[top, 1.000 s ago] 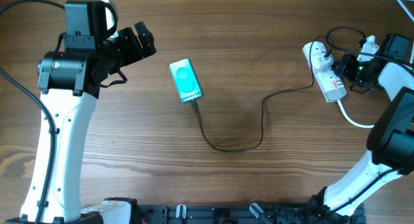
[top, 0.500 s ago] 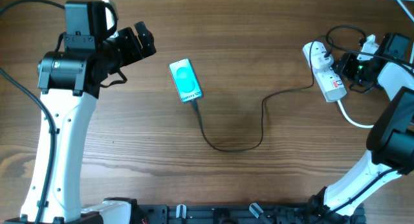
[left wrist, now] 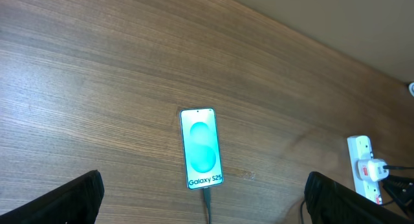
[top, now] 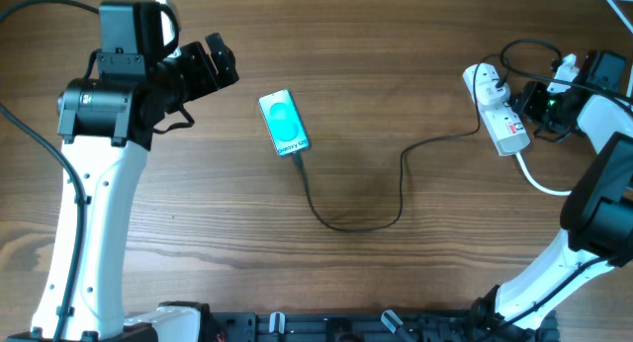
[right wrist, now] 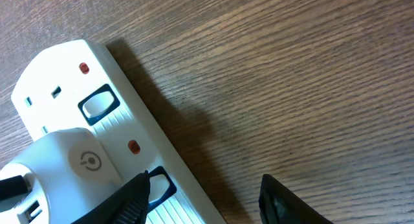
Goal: Plug charger to phone and switch on socket
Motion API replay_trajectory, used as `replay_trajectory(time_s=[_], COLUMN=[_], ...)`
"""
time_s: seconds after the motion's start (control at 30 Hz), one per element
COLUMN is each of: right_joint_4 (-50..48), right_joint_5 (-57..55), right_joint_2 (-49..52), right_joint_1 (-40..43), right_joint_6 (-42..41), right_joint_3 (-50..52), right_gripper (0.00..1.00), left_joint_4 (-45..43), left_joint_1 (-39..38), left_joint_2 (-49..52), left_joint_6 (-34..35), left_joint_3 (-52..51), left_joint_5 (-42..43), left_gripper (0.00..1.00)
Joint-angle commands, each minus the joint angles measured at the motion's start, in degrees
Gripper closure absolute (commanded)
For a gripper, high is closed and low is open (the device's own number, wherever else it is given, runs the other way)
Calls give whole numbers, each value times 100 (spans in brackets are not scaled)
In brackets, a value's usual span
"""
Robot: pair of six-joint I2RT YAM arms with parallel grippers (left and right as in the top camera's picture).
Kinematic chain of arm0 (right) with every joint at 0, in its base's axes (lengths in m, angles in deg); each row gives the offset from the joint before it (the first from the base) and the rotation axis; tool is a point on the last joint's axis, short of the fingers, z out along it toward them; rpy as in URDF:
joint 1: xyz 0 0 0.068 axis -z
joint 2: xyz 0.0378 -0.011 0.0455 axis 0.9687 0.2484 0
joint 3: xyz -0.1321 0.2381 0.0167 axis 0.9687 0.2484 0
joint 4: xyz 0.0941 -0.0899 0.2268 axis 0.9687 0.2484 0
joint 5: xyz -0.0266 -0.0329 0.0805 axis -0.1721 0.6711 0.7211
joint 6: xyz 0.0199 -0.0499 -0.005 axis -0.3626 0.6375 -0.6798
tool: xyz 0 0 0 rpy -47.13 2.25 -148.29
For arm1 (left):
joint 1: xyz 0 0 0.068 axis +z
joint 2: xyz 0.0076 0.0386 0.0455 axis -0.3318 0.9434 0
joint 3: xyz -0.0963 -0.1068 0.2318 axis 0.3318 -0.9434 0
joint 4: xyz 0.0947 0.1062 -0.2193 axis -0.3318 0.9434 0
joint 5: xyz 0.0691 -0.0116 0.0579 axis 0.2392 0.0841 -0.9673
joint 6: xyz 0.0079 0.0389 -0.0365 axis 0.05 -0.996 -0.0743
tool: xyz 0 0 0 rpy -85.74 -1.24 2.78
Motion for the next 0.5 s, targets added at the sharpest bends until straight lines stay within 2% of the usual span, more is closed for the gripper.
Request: replay_trajectory(time_s=[0.0,0.47], right_joint_4=[87,177], right_joint_5=[140,160], right_joint_2=[72,162], right_joint_1=[-39,-162], right_joint_6=[184,337], right_joint_3=[28,28], right_gripper=[45,47], left_joint_4=[2,2], left_joint_1=[20,20], left_joint_2=[-52,-52], left_joint_6=[-31,-31], left_joint_3=[2,0], left_joint_5=[-37,-37], left_gripper=[0,0])
